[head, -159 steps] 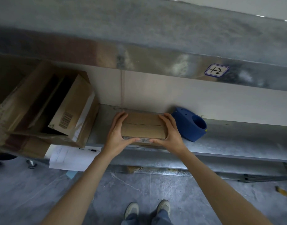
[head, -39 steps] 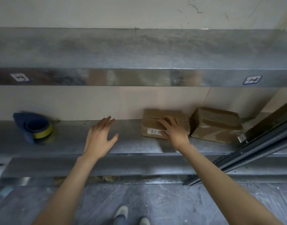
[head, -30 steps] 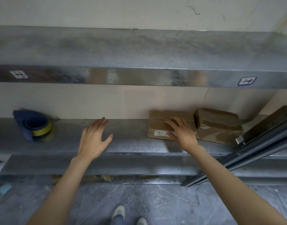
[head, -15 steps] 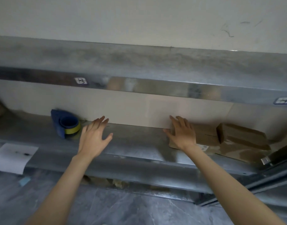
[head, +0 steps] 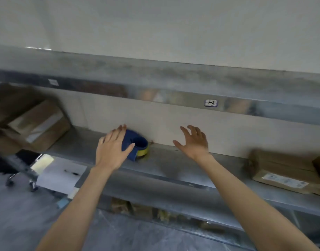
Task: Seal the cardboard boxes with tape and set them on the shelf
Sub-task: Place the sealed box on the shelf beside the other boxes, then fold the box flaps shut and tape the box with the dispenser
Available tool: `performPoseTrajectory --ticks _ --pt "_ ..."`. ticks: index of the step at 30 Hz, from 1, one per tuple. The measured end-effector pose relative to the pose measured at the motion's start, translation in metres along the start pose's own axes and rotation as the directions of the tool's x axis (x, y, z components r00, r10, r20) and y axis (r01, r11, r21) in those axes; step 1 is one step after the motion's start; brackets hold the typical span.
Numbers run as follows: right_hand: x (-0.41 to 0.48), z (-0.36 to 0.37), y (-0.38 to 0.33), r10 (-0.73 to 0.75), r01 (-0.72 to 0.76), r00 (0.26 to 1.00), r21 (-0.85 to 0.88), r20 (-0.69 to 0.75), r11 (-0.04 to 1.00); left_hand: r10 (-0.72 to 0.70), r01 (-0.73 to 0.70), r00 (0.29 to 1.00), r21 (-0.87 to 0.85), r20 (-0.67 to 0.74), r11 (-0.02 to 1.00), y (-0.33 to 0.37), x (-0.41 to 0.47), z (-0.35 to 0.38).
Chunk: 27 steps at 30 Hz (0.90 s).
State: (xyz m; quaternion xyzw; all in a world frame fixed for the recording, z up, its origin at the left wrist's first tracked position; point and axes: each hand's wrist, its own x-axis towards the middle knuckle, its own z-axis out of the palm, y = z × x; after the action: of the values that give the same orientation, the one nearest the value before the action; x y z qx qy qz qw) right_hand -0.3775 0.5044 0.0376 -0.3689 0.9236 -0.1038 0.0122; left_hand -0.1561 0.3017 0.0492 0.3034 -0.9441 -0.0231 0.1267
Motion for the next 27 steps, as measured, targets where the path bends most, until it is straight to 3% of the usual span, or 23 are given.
performPoseTrajectory --ticks 7,16,27 --pt "0.022 0.019 -0.126 -0.059 0.060 0.998 0.038 -0.020 0.997 -0.015 0.015 1.000 0.049 -0.006 0.999 -0.110 0.002 -0.014" --pt "0.083 0.039 -0.265 -0.288 0.287 0.958 0.088 -0.004 0.954 -0.191 0.196 0.973 0.031 -0.128 0.980 -0.240 0.001 -0.020" --pt "0.187 0.090 -0.414 -0.500 0.487 0.866 0.200 0.016 0.850 -0.452 0.440 0.856 -0.106 -0.250 0.892 -0.369 0.011 -0.017"
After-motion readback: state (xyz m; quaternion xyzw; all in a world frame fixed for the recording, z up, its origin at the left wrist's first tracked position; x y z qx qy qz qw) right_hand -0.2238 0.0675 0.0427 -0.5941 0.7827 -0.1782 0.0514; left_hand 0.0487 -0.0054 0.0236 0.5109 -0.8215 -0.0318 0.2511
